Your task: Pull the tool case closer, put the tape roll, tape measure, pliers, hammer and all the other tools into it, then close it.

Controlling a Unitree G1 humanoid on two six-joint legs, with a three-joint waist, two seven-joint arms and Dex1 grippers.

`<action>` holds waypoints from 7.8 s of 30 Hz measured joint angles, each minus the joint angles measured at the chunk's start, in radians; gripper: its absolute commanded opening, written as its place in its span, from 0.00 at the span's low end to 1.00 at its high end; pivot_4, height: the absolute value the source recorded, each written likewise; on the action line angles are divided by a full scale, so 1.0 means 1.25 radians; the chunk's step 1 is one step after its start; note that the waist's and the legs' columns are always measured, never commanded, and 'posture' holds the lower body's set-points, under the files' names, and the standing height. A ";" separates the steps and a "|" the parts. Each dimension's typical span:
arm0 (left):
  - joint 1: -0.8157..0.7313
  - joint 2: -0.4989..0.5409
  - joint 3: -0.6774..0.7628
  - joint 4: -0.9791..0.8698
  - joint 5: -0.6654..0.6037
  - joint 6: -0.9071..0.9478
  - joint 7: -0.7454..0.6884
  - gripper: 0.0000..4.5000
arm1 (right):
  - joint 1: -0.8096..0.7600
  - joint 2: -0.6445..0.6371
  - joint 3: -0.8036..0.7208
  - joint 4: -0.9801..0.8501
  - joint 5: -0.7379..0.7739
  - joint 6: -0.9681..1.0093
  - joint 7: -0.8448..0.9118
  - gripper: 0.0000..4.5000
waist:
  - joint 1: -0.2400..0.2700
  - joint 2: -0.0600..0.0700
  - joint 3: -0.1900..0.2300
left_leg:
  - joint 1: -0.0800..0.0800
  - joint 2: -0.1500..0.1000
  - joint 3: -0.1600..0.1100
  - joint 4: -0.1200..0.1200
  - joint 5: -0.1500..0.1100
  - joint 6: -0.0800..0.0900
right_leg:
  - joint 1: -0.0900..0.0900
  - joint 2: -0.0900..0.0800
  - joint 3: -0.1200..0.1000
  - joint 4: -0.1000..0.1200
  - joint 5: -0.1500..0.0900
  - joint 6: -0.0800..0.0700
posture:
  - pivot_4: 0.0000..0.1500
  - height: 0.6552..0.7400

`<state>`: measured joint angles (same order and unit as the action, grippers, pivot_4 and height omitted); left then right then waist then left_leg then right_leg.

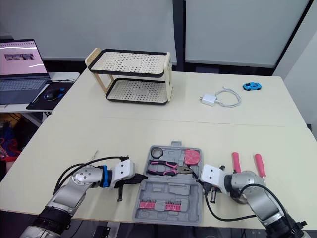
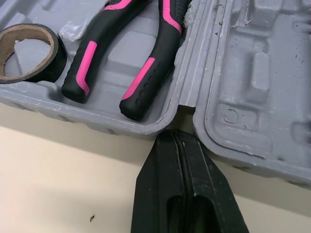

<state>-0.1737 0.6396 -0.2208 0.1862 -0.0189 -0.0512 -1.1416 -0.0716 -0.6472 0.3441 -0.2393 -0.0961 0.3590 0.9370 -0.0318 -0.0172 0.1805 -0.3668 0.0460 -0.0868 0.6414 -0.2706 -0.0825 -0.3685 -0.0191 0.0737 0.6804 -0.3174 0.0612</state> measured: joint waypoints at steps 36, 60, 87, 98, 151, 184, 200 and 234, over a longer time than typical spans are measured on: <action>-0.109 -0.066 -0.006 0.116 0.062 -0.046 0.040 0.00 | -0.077 0.013 -0.008 0.069 -0.012 0.016 -0.034 0.01 | 0.002 0.000 0.000 | 0.000 -0.001 0.000 0.000 0.000 0.000 | 0.000 0.000 0.000 0.000 0.000 0.000 | 1.00 0.94; -0.090 -0.064 -0.005 0.105 0.056 -0.051 0.037 0.00 | -0.079 0.008 -0.007 0.069 -0.012 0.017 -0.034 0.01 | 0.001 0.000 0.000 | 0.000 -0.001 0.000 0.000 0.000 0.000 | 0.000 0.000 0.000 0.000 0.000 0.000 | 1.00 0.94; -0.030 -0.002 0.028 0.040 -0.025 0.040 0.015 0.00 | -0.008 -0.064 -0.081 -0.060 0.028 0.085 -0.023 0.01 | -0.002 0.000 0.000 | -0.002 0.000 -0.001 0.000 0.000 0.000 | -0.001 0.000 -0.001 0.001 0.000 0.000 | 1.00 0.94; 0.088 0.175 0.310 -0.021 -0.212 0.166 -0.014 0.00 | 0.198 -0.114 -0.457 -0.280 0.188 0.116 -0.017 0.01 | 0.000 0.000 0.001 | -0.005 0.000 -0.002 0.003 0.000 0.000 | -0.002 0.000 -0.002 0.002 0.001 -0.001 | 1.00 0.94; 0.466 0.095 0.705 -0.116 -0.364 0.397 0.190 1.00 | -0.156 -0.250 -0.279 -0.293 0.533 0.195 0.122 0.99 | 0.006 -0.009 0.004 | -0.002 0.001 0.000 -0.009 -0.001 -0.001 | -0.004 -0.002 -0.003 -0.002 -0.002 -0.004 | 1.00 0.94; 0.256 -0.028 0.497 -0.062 -0.266 0.369 0.382 0.39 | -0.201 -0.246 -0.226 -0.307 0.503 0.233 0.097 1.00 | 0.000 -0.008 0.003 | 0.000 0.001 0.000 -0.008 0.000 -0.001 | -0.003 -0.002 -0.002 0.000 -0.002 -0.004 | 1.00 0.94; 0.235 0.039 0.461 -0.121 -0.263 0.348 0.308 0.04 | -0.138 -0.247 -0.257 -0.334 0.508 0.246 0.066 1.00 | 0.004 -0.009 0.003 | -0.001 0.001 -0.001 -0.008 0.000 -0.001 | -0.004 -0.001 -0.003 0.000 -0.001 -0.004 | 1.00 0.94; -0.132 0.035 -0.197 -0.302 0.053 0.267 0.030 0.04 | 0.165 -0.319 -0.402 -0.506 0.481 0.332 -0.049 1.00 | 0.002 -0.008 0.003 | -0.006 0.000 -0.002 0.004 0.000 -0.001 | -0.002 0.000 -0.002 0.000 0.001 0.000 | 1.00 0.94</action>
<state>-0.3391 0.6830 -0.4671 -0.1916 0.0475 0.2831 -1.1039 0.1349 -1.0464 -0.1581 -0.8721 0.5048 0.7735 0.8760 -0.0290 -0.0266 0.1846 -0.3738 0.0461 -0.0894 0.6465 -0.2709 -0.0832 -0.3708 -0.0186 0.0718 0.6805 -0.3162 0.0613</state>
